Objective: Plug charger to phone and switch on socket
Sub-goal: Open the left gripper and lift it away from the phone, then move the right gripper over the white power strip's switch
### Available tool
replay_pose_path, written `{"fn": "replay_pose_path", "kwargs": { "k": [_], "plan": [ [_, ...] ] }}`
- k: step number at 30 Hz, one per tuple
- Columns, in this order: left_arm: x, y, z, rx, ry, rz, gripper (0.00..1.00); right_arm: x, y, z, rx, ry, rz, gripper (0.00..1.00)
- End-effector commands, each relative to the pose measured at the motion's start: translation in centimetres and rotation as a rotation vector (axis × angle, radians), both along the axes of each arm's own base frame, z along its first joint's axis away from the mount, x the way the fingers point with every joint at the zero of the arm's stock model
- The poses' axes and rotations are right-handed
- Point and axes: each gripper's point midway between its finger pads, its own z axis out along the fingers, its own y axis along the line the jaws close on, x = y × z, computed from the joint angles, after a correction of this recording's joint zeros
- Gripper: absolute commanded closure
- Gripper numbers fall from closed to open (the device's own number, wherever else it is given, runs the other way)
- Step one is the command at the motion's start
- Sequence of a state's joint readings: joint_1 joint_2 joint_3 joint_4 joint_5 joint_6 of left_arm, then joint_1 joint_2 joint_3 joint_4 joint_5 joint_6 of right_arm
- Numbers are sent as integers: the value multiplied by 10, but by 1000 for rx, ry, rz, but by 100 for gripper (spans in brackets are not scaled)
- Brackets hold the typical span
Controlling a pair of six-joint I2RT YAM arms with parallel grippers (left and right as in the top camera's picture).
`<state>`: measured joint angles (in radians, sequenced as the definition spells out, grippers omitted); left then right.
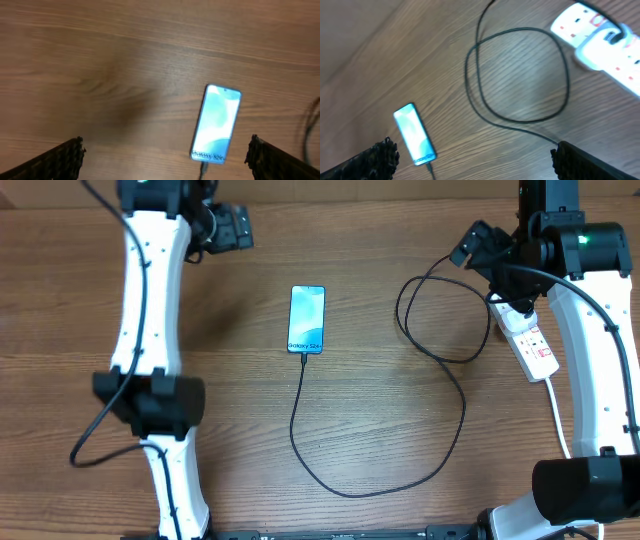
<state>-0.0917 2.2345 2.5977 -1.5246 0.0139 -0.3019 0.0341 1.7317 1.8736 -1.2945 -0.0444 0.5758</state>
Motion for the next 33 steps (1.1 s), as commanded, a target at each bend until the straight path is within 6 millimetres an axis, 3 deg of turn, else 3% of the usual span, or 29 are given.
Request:
{"fn": "replay_pose_path", "kwargs": {
  "k": [1, 6, 10, 21, 22, 26, 33],
  "plan": [
    [-22, 5, 50, 10, -90, 47, 0, 2, -15, 8, -80, -23, -36, 0],
    [-49, 22, 88, 68, -153, 86, 1, 2, -18, 8, -87, -23, -42, 0],
    [-77, 29, 103, 83, -140, 114, 0, 3, -33, 8, -83, -24, -88, 0],
    [-113, 32, 149, 54, -256, 144, 1, -11, -142, 6, -93, -19, -356, 0],
    [-119, 33, 155, 53, -271, 142, 1, -16, -166, 2, -136, -14, -417, 0],
    [-136, 35, 157, 46, -263, 156, 1, -26, -202, -10, -208, 1, -511, 2],
    [-175, 47, 133, 62, -175, 254, 0, -29, -236, -24, -218, -24, -585, 2]
  ]
}}
